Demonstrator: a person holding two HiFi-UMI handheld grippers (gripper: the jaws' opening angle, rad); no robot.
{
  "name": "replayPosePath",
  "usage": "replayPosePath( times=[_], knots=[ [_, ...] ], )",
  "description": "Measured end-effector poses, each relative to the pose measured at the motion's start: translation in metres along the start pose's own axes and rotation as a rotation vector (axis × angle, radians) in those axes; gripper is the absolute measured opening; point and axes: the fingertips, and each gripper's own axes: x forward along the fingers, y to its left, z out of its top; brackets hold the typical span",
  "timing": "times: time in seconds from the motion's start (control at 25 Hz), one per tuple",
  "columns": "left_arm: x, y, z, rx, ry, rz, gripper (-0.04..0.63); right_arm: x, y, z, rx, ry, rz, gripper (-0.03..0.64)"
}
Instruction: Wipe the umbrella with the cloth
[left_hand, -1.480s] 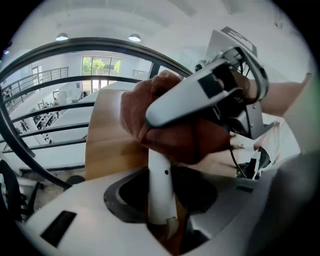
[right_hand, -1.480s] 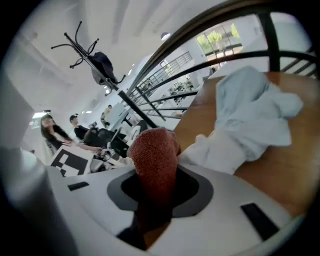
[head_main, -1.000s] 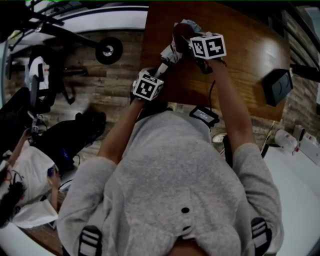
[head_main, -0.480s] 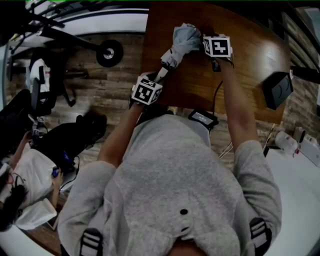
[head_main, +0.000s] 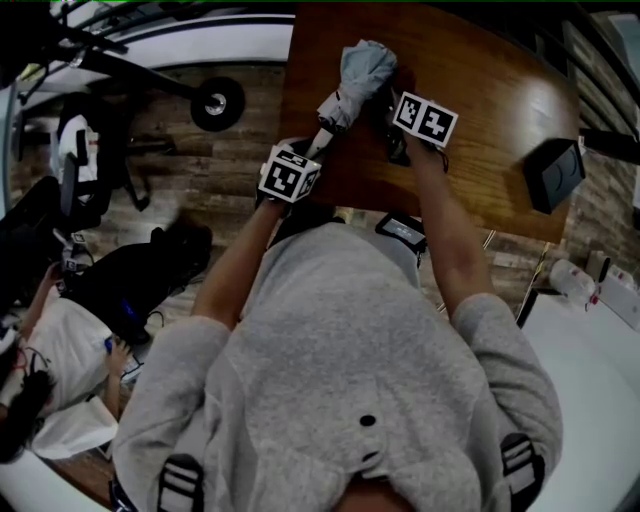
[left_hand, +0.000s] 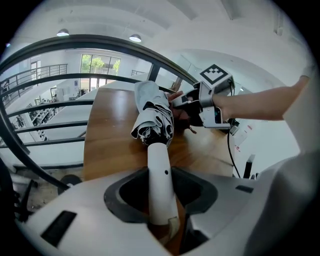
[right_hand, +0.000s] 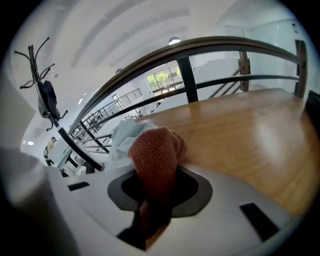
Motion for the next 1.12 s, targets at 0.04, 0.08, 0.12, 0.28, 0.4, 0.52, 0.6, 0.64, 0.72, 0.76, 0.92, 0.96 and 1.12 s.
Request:
replayPosePath(
  times=[0.04,0.08,0.12,0.28,0.4,0.52,0.6,0.64,0.72,0.76,0.92,0.96,1.12],
  knots=[
    [0.000,0.001,0.001,-0.010,-0.006,-0.001,0.155,0.001,0.006,-0.008,0.030,0.010,0.030,0.106],
    [0.000,0.003,0.002,-0.020,-0.012,-0.002,0.155,0.003,0.014,-0.015,0.052,0.024,0.065,0.106],
    [0.000,0.004,0.002,-0.029,-0.016,-0.003,0.155,0.004,0.024,-0.024,0.057,0.043,0.104,0.106],
    [-0.001,0.004,0.003,-0.071,-0.016,-0.027,0.156,0.000,0.060,-0.060,-0.044,0.125,0.231,0.106],
    [-0.001,0.003,0.003,-0.087,-0.011,-0.039,0.156,-0.006,0.070,-0.070,-0.032,0.145,0.267,0.106],
    [-0.003,0.005,0.001,-0.088,-0.012,-0.038,0.156,-0.015,0.084,-0.078,-0.028,0.170,0.311,0.106],
    [-0.004,0.006,0.000,-0.090,-0.013,-0.041,0.156,-0.023,0.093,-0.082,-0.045,0.184,0.351,0.106],
    [-0.003,0.005,0.001,-0.092,-0.014,-0.045,0.156,-0.028,0.098,-0.083,-0.048,0.188,0.376,0.106],
    [-0.004,0.005,0.001,-0.095,-0.016,-0.053,0.156,-0.040,0.112,-0.080,-0.059,0.187,0.446,0.107],
    [-0.005,0.006,0.001,-0.092,-0.015,-0.050,0.156,-0.046,0.123,-0.078,-0.077,0.184,0.493,0.107],
    [-0.007,0.006,-0.003,-0.028,-0.017,0.003,0.156,-0.069,0.164,-0.061,-0.202,0.162,0.622,0.110],
    [-0.006,0.005,-0.004,-0.009,-0.013,0.015,0.156,-0.071,0.171,-0.054,-0.226,0.150,0.633,0.110],
    [-0.008,0.003,-0.002,0.029,-0.010,0.056,0.156,-0.061,0.203,-0.027,-0.238,0.106,0.635,0.110]
  ],
)
